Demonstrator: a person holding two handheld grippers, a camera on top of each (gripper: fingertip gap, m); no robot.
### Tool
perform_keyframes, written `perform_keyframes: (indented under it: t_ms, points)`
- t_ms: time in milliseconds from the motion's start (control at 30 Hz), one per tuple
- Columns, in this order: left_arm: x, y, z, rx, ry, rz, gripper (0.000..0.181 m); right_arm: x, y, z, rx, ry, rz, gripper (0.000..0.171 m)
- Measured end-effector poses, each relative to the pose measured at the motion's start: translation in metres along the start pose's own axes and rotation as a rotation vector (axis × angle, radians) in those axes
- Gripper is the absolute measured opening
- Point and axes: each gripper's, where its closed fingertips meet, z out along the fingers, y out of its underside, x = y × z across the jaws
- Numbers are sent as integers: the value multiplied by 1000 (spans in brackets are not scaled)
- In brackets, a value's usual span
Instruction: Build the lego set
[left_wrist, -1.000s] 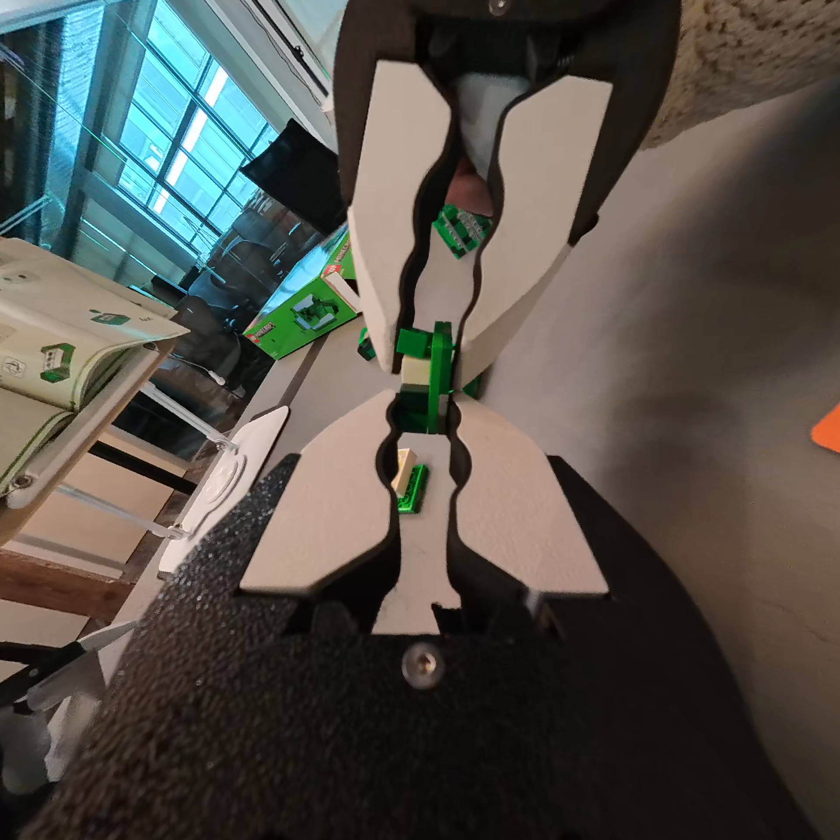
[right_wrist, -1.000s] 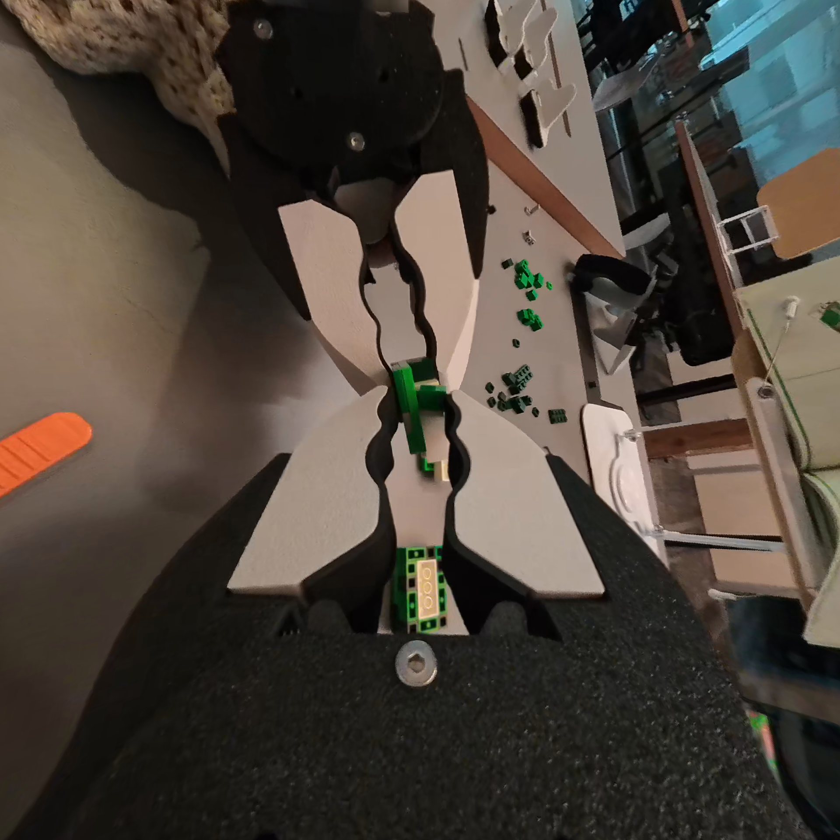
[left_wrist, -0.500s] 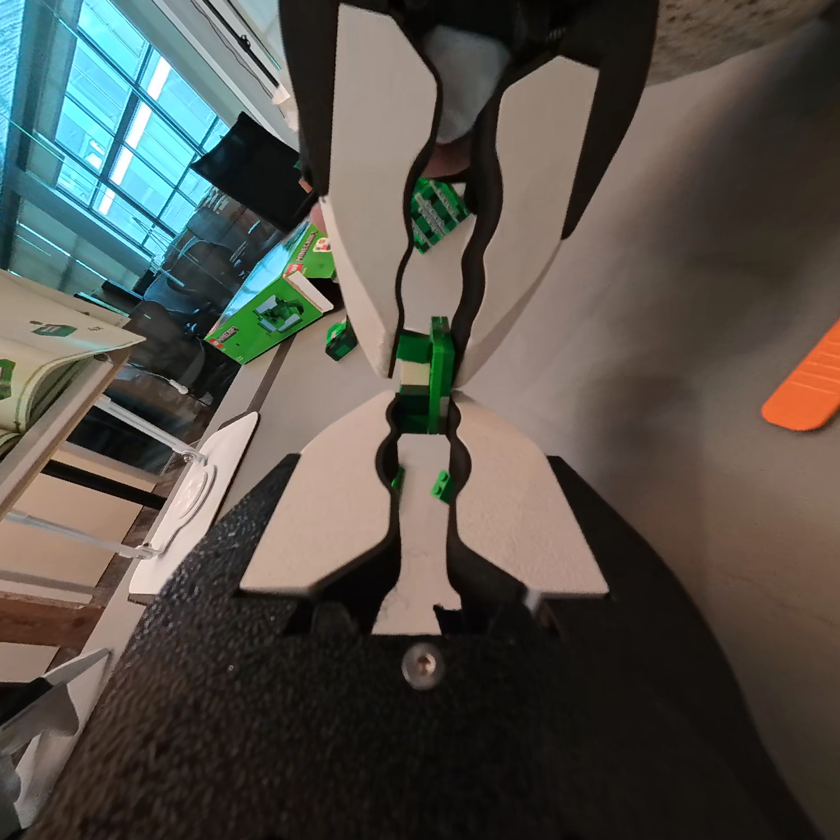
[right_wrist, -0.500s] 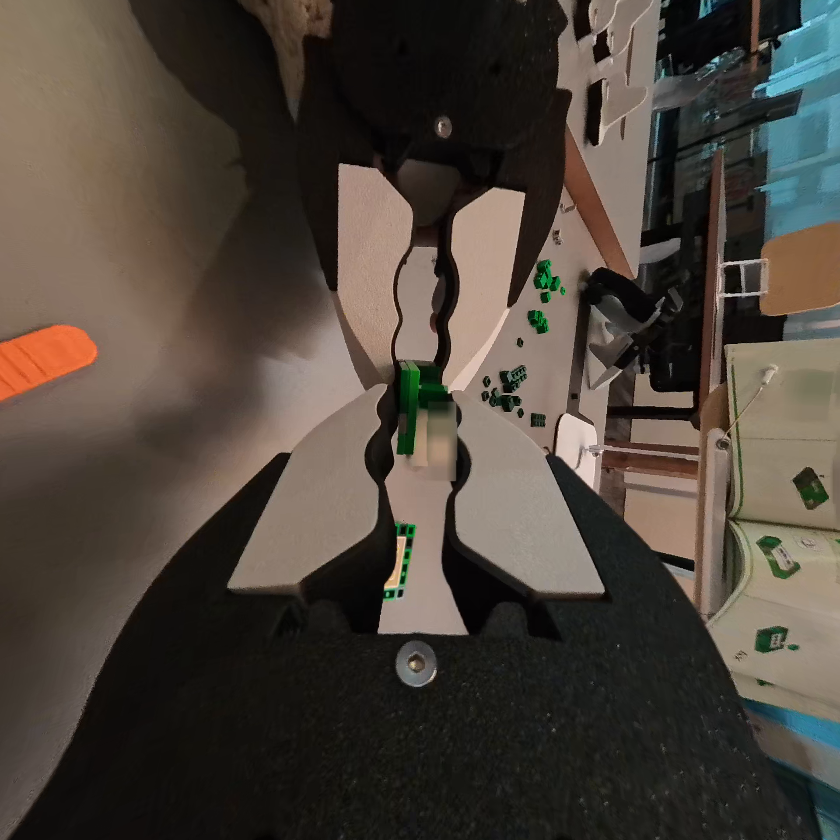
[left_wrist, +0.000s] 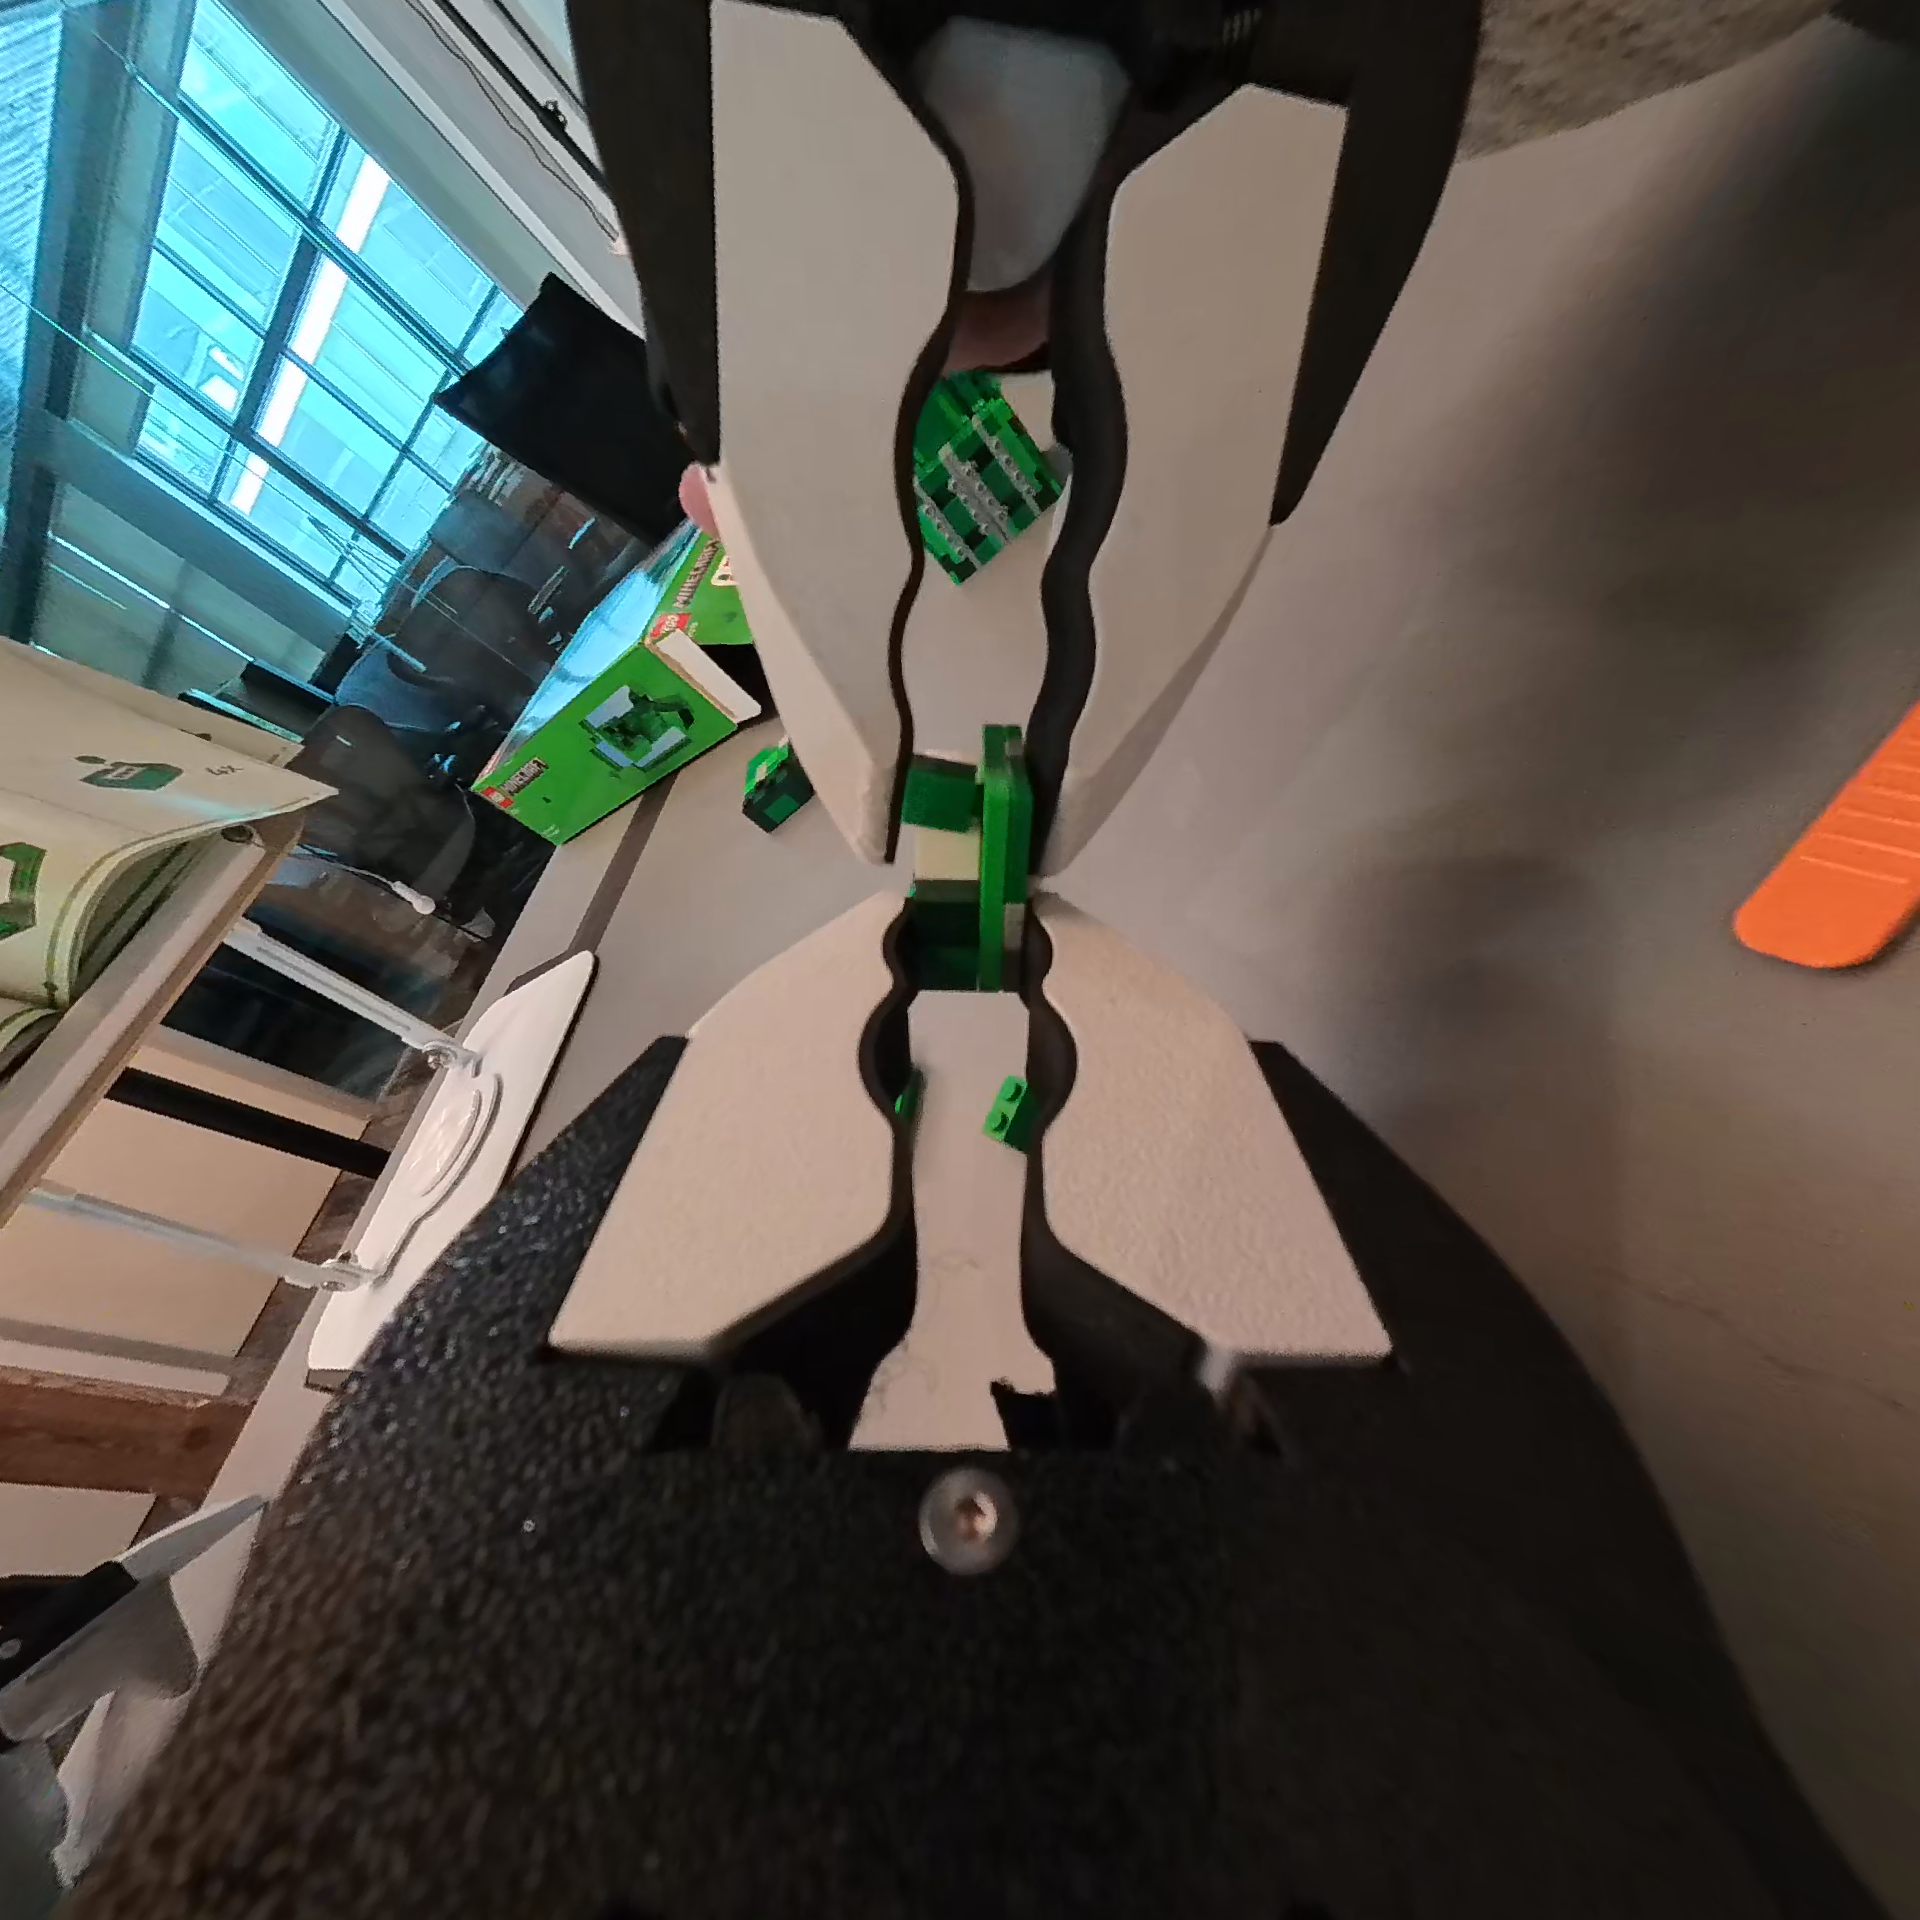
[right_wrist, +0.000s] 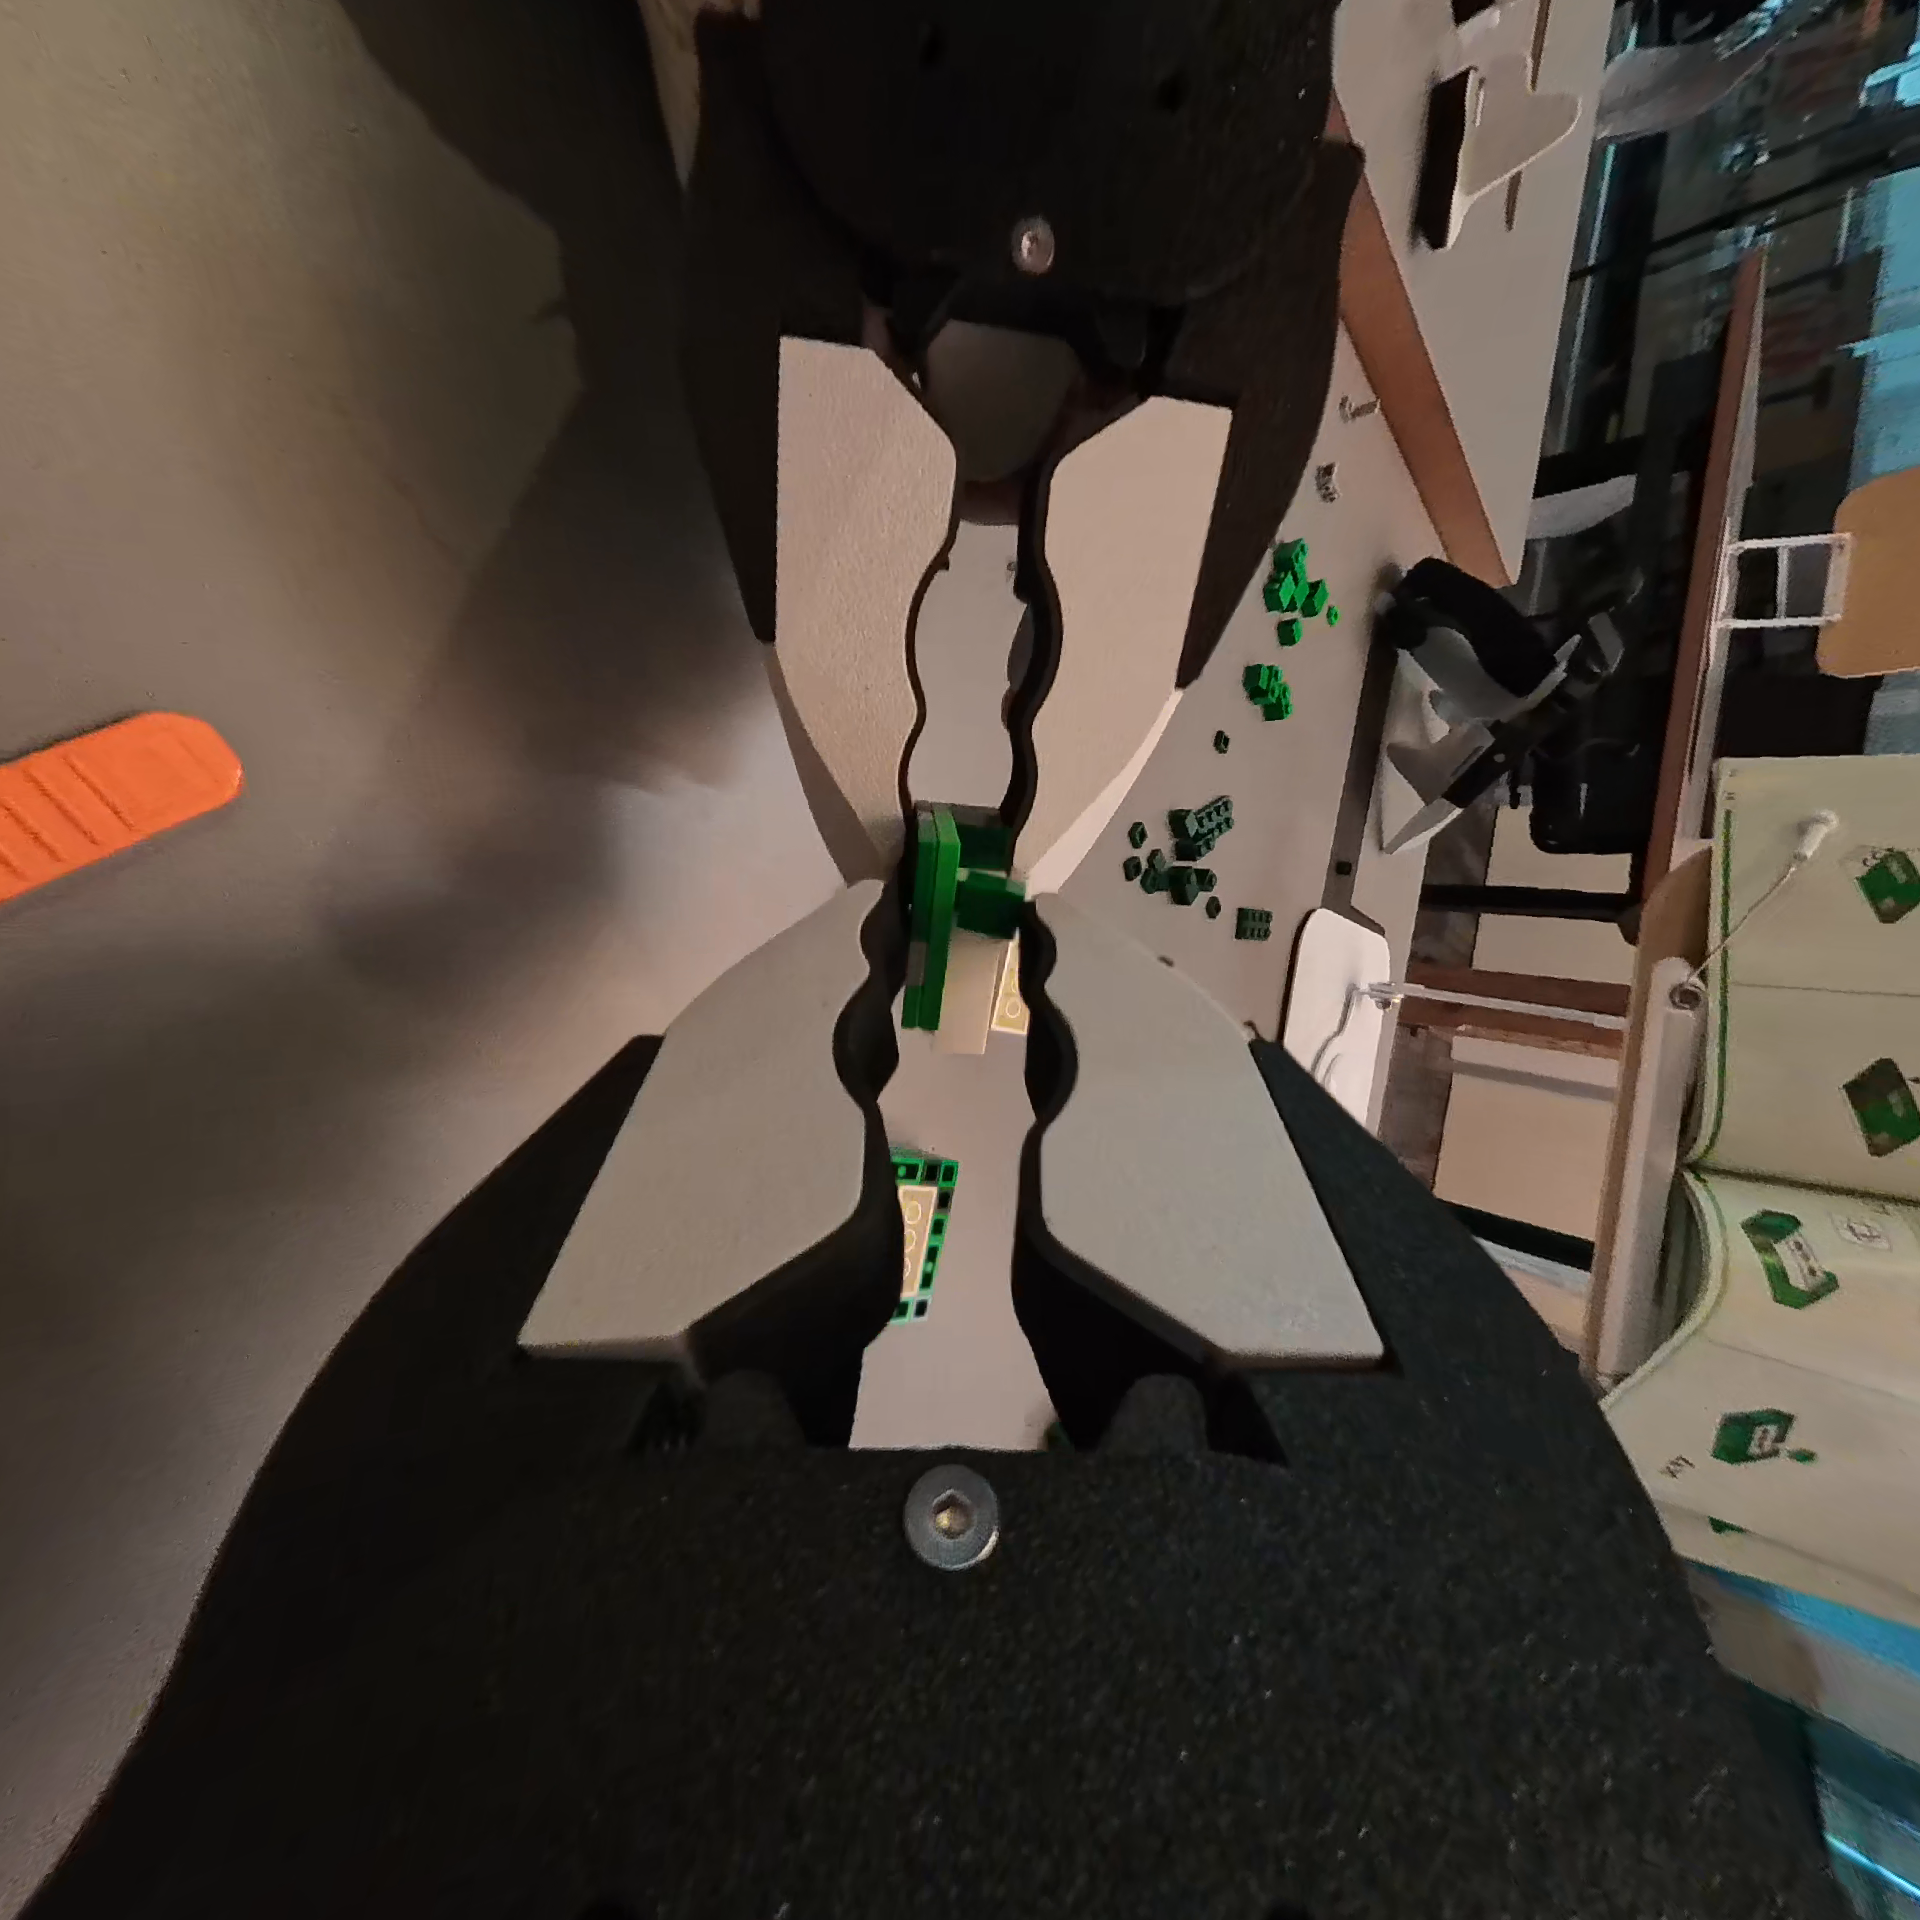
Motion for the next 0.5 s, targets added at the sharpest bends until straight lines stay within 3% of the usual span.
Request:
perform_keyframes:
  t_ms: [500]
  points:
    - [6, 1, 2, -8, 28, 11, 17, -5, 2, -1, 19, -50, 60, 24]
